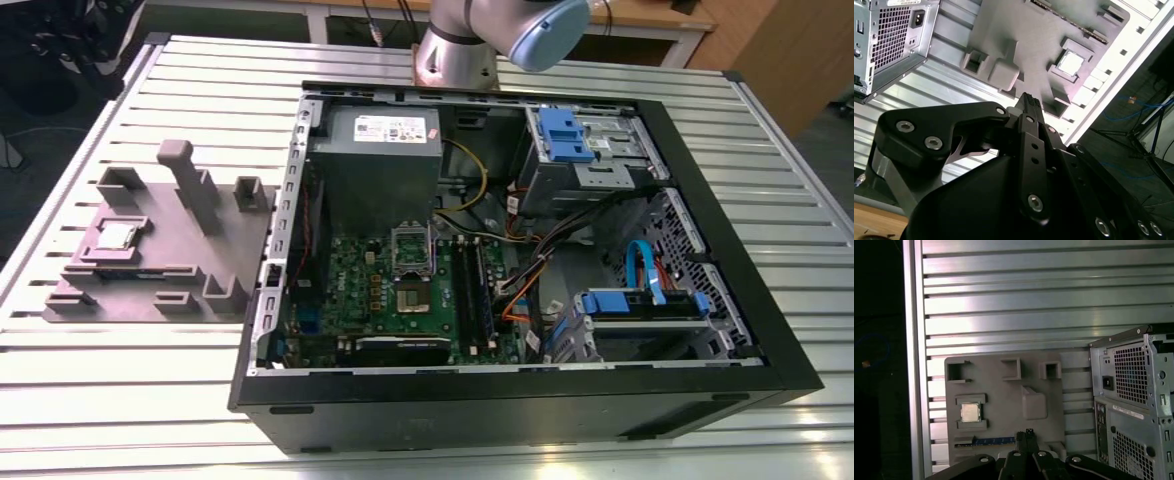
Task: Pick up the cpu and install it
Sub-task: 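Reach for the cpu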
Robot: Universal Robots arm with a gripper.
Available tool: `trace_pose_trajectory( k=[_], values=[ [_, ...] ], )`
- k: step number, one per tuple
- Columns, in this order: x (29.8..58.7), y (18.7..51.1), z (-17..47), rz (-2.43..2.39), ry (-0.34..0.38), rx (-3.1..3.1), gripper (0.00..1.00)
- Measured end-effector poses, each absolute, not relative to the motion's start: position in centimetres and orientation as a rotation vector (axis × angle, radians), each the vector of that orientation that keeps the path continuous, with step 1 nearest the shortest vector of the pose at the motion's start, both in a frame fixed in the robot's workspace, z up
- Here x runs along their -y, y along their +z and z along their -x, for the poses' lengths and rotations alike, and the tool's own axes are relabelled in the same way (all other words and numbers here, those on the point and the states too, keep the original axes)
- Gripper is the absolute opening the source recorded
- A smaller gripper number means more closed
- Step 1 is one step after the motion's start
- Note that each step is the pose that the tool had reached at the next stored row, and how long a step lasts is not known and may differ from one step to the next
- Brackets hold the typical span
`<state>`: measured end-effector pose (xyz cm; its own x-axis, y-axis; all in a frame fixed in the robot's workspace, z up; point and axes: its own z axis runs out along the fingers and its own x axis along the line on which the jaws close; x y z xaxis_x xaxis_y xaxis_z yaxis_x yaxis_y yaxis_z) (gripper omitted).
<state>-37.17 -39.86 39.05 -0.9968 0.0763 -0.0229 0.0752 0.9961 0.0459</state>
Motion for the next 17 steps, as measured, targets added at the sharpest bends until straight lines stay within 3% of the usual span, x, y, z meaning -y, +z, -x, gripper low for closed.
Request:
trace_pose_trajectory(
  k=[17],
  values=[
    [39.86, 39.05, 37.77, -0.118, 0.07, -3.114, 0.1]
  ],
)
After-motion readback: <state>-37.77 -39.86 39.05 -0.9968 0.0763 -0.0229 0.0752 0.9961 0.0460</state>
